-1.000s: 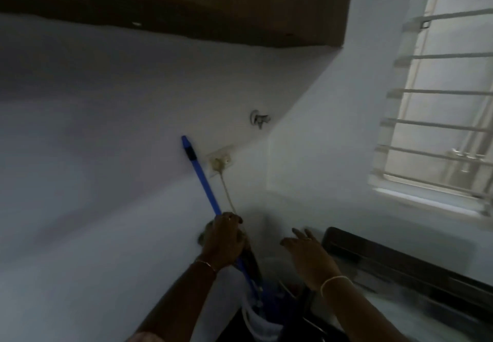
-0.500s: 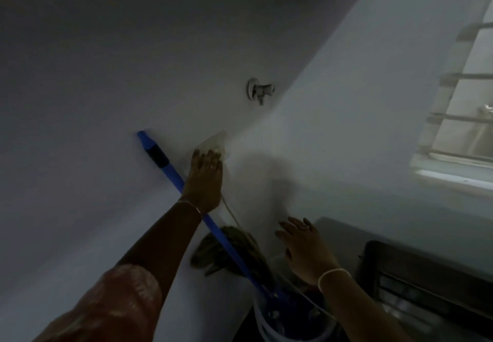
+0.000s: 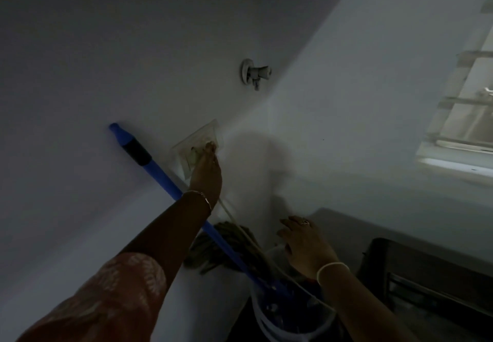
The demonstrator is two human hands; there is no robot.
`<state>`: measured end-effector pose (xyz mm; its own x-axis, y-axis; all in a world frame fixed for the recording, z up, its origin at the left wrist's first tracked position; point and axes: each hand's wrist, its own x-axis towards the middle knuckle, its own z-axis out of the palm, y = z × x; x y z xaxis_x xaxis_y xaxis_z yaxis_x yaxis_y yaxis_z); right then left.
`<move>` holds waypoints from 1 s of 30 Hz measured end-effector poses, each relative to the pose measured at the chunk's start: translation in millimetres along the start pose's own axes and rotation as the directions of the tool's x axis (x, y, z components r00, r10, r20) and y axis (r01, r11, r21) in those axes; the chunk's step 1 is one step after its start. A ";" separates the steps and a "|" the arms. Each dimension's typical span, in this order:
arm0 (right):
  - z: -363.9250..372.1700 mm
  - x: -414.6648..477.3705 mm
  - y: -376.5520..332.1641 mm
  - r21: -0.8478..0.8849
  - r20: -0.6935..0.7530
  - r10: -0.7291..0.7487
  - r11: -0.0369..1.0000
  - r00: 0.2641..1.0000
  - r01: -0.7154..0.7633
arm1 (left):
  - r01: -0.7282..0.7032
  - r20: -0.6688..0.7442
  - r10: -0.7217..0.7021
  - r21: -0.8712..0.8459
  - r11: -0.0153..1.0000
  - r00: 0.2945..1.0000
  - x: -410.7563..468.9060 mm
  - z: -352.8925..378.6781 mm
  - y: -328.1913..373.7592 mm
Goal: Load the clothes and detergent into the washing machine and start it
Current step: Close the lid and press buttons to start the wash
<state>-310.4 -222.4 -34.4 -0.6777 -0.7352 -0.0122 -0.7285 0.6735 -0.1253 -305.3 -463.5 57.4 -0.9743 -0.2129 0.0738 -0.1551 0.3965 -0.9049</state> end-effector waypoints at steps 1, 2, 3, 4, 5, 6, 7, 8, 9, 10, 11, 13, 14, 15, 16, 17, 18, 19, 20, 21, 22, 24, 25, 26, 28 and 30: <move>1.2 0.2 0.7 0.000 0.002 0.004 1.000 1.000 -0.004 | 0.002 0.016 -0.003 0.032 1.000 1.000 1.2 -1.5 1.7; 2.0 0.1 1.8 0.001 0.006 0.010 1.000 1.000 -0.010 | -0.004 0.039 0.002 0.063 0.998 0.999 1.7 -4.6 1.8; 2.6 -0.6 3.0 0.001 0.019 0.016 1.000 1.000 -0.016 | -0.008 0.059 0.003 0.087 0.996 0.998 1.9 -7.6 1.6; 3.0 -1.5 4.2 -0.001 0.035 0.021 1.000 0.999 -0.021 | -0.013 0.078 0.005 0.104 0.994 0.997 2.7 -9.7 1.7; 3.2 -2.7 5.2 -0.002 0.047 0.028 1.000 0.998 -0.028 | -0.010 0.095 0.000 0.107 0.994 0.995 3.2 -11.0 2.0; 3.6 -3.9 5.8 -0.001 0.050 0.034 0.999 0.998 -0.034 | 0.003 0.107 -0.014 0.102 0.995 0.994 3.7 -11.1 2.7; 3.9 -5.3 6.0 0.005 0.042 0.040 0.999 0.998 -0.040 | 0.011 0.112 -0.022 0.096 0.995 0.993 4.2 -11.7 3.4; 4.3 -6.3 6.1 0.013 0.030 0.045 0.999 0.999 -0.046 | 0.014 0.111 -0.025 0.098 0.995 0.994 4.6 -11.7 4.3; 4.7 -7.3 6.0 0.020 0.021 0.050 0.999 0.999 -0.050 | 0.006 0.107 -0.017 0.099 0.995 0.994 6.0 -10.6 6.2; 5.3 -8.4 5.9 0.024 0.021 0.056 0.998 0.998 -0.057 | 0.002 0.097 -0.011 0.089 0.996 0.995 7.6 -9.6 8.3; 5.6 -9.4 6.3 0.027 0.025 0.064 0.998 0.998 -0.065 | 0.001 0.091 -0.007 0.057 0.998 0.996 8.6 -10.7 8.4; 4.6 -11.5 7.8 0.031 0.019 0.083 0.996 0.996 -0.084 | 0.037 0.044 -0.034 -0.069 0.997 0.998 7.8 -15.3 5.3; 3.2 -11.7 8.6 0.035 0.004 0.090 0.995 0.996 -0.090 | 0.055 0.018 -0.052 -0.171 0.984 0.998 5.7 -17.4 2.6; 1.3 -11.9 8.5 0.043 -0.008 0.097 0.994 0.995 -0.096 | 0.050 -0.018 -0.058 -0.291 0.955 0.998 2.2 -18.4 -1.1; -0.9 -12.0 7.7 0.054 -0.014 0.105 0.993 0.994 -0.104 | 0.015 -0.068 -0.047 -0.412 0.911 0.997 -1.0 -17.0 -3.4; -3.4 -12.5 6.5 0.066 -0.016 0.116 0.991 0.993 -0.115 | -0.039 -0.125 -0.027 -0.498 0.866 0.992 -4.5 -14.2 -4.1; -6.0 -13.6 5.4 0.079 -0.020 0.132 0.988 0.991 -0.130 | -0.091 -0.174 -0.007 -0.548 0.832 0.985 -8.8 -10.7 -3.3; -8.9 -14.8 3.7 0.095 -0.027 0.148 0.985 0.989 -0.145 | -0.131 -0.203 0.014 -0.577 0.806 0.979 -12.9 -7.5 -1.7; -11.5 -16.2 1.7 0.110 -0.034 0.162 0.981 0.986 -0.157 | -0.153 -0.208 0.031 -0.603 0.783 0.978 -18.2 -6.0 -0.4; -15.2 -18.2 -0.6 0.121 -0.037 0.169 0.979 0.985 -0.163 | -0.160 -0.197 0.043 -0.629 0.761 0.979 -24.1 -6.6 0.2; -19.2 -20.5 -3.2 0.123 -0.040 0.167 0.979 0.985 -0.161 | -0.164 -0.193 0.046 -0.657 0.736 0.980 -29.4 -8.4 1.3; -28.9 -28.1 -8.7 0.108 -0.060 0.154 0.983 0.986 -0.147 | -0.169 -0.204 0.029 -0.715 0.678 0.979 -40.8 -16.6 2.1; -34.6 -33.3 -11.7 0.102 -0.079 0.150 0.985 0.986 -0.142 | -0.172 -0.213 0.017 -0.736 0.655 0.977 -46.9 -22.7 1.3; -39.9 -39.5 -14.4 0.098 -0.097 0.148 0.985 0.984 -0.139 | -0.173 -0.220 0.006 -0.752 0.635 0.976 -53.4 -29.3 0.5; -49.8 -54.5 -19.9 0.108 -0.122 0.157 0.984 0.980 -0.144 | -0.177 -0.236 -0.022 -0.785 0.593 0.971 -69.1 -44.3 -0.7; -59.6 -72.2 -25.6 0.127 -0.136 0.174 0.979 0.975 -0.157 | -0.192 -0.259 -0.043 -0.807 0.558 0.965 -87.3 -61.6 -2.5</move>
<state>-248.8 -182.0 28.8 -0.8013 -0.5895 0.1017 -0.5944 0.7653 -0.2472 -229.9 -390.9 79.0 -0.9758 0.0090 0.2183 -0.0313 0.9831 -0.1805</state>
